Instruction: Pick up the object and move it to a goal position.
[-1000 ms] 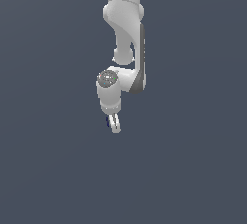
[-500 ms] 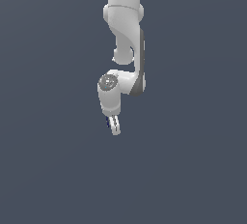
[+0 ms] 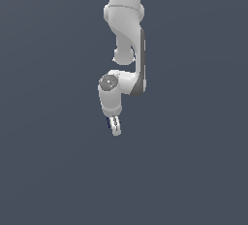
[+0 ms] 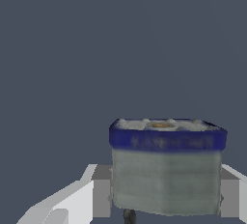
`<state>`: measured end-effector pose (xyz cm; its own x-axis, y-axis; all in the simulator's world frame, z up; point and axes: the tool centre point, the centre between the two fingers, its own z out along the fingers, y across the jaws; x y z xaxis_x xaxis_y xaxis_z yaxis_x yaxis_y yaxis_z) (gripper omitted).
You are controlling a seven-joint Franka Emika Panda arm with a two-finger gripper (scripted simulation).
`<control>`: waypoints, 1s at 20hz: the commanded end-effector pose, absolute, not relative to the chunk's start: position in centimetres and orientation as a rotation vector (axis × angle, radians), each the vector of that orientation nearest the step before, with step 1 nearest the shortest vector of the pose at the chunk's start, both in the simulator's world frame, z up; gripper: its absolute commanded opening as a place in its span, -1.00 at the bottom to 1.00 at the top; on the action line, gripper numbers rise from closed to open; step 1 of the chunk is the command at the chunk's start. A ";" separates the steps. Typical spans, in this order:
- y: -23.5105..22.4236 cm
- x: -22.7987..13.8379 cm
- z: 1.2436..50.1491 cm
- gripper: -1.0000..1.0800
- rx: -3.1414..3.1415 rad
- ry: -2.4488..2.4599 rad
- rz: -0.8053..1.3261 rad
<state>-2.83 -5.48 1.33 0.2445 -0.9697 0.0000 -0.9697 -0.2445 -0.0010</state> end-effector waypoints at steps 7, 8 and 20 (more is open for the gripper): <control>-3.3 -4.3 1.6 -1.00 -2.478 1.929 -0.001; -2.8 -4.7 1.7 -1.00 -2.478 1.929 -0.001; 6.2 -10.8 3.0 -1.00 -2.479 1.929 0.000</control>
<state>-10.03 5.09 2.81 0.2462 -0.9692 -0.0003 -0.9692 -0.2462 0.0003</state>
